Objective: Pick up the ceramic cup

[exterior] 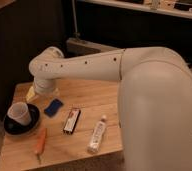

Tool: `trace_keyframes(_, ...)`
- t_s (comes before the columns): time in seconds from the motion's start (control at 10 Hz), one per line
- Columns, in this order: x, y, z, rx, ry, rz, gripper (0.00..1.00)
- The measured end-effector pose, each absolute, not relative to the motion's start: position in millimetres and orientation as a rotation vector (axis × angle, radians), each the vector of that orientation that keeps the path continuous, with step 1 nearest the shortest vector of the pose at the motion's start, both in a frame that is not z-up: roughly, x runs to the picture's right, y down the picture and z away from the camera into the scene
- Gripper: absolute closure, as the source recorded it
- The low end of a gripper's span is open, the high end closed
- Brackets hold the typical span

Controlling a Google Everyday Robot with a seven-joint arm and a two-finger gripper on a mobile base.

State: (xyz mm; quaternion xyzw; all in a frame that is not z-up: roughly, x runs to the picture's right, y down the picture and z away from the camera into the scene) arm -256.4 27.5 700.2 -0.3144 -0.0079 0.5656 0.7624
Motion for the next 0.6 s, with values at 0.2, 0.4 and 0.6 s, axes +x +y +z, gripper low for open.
trace_keyframes(0.2,-256.9,28.8,701.1,-0.686,-0.015,1.230,0.20)
trace_keyframes(0.4,-257.2,28.8,700.9,-0.687,-0.016,1.230,0.20)
trace_keyframes(0.6,-256.9,28.7,700.9,-0.687,-0.015,1.230,0.20)
